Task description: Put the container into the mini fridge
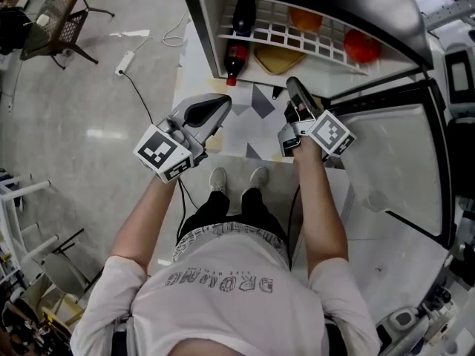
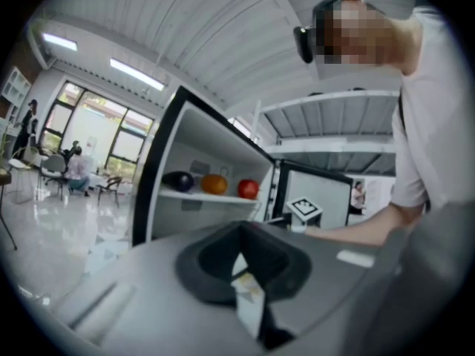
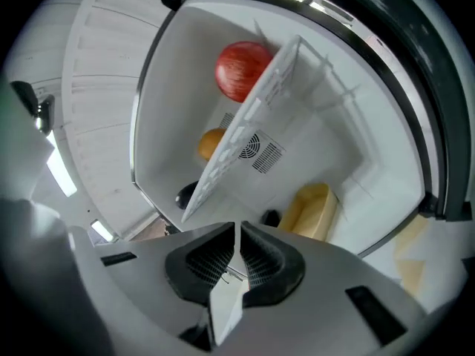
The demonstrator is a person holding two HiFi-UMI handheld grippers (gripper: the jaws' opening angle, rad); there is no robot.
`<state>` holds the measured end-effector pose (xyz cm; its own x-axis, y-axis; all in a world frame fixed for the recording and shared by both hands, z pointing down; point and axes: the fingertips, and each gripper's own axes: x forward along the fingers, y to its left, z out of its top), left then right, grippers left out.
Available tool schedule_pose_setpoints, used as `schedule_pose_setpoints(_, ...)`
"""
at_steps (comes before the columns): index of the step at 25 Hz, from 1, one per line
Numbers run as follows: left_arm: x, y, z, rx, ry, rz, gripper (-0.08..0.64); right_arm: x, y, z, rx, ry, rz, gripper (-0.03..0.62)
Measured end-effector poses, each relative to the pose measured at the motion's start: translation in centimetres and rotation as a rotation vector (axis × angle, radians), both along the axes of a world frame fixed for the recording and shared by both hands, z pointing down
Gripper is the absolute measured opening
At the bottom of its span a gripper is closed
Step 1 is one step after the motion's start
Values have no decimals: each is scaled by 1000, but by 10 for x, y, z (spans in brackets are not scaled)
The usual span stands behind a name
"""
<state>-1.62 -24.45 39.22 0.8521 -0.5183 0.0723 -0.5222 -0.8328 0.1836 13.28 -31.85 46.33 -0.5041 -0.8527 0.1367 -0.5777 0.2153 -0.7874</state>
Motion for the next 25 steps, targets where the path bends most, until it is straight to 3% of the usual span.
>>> schedule_pose_setpoints(14, -10, 17, -33, 46, 18, -8, 6, -18, 56, -59, 141, 163, -113, 2)
schedule_pose_setpoints(25, -13, 35, -45, 70, 24, 5, 6, -27, 91, -106, 266, 295, -135, 2)
